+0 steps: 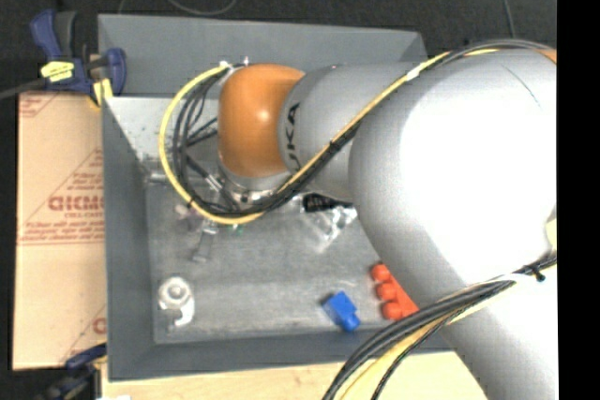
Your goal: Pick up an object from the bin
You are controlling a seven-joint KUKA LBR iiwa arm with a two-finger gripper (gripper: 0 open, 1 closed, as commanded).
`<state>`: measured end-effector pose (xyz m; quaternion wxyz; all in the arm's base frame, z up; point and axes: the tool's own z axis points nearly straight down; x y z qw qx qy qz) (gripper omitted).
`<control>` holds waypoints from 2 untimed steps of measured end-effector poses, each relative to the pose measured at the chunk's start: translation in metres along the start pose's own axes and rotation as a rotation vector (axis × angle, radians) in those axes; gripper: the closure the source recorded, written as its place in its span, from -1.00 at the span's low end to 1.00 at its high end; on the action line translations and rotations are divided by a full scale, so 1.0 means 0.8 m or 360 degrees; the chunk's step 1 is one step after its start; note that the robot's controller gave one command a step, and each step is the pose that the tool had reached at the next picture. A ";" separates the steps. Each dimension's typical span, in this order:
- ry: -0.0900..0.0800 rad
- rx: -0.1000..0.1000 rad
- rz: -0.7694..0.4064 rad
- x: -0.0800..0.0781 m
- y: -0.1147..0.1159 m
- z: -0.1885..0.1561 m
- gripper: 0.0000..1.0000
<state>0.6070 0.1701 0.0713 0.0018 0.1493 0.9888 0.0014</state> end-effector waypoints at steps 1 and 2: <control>-0.0001 -0.0001 0.0001 0.000 0.000 0.000 1.00; -0.0007 -0.0004 -0.0001 -0.004 0.001 -0.080 1.00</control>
Offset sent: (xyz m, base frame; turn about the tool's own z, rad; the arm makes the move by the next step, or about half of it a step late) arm 0.0000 0.0000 0.0000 0.0000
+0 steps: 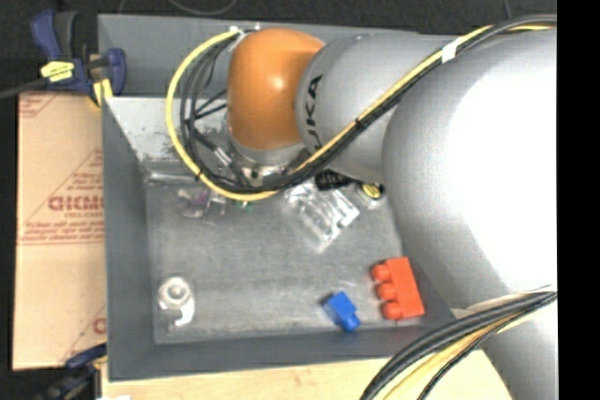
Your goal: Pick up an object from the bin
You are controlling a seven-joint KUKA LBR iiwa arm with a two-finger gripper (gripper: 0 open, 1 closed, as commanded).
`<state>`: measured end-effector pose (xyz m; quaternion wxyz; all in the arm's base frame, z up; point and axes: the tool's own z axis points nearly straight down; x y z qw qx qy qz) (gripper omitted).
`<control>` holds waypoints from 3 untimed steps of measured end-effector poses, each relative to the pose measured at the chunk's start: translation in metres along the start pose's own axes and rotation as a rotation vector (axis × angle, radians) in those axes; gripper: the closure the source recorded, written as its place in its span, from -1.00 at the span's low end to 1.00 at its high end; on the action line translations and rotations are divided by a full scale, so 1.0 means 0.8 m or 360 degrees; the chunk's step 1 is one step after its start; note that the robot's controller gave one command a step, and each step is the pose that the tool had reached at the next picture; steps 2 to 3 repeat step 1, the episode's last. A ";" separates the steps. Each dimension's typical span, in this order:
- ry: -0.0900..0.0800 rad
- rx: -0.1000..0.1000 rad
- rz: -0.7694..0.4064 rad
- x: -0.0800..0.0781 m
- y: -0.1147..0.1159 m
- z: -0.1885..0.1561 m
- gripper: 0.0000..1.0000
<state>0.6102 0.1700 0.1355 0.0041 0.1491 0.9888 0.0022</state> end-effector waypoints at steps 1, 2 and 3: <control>0.0003 0.0002 -0.0002 -0.003 0.001 -0.038 1.00; 0.0003 0.0002 -0.0002 -0.003 0.001 -0.038 1.00; 0.0003 0.0002 -0.0002 -0.003 0.001 -0.038 1.00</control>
Offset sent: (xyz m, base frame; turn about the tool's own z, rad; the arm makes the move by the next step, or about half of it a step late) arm 0.0000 0.0001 0.0269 0.0000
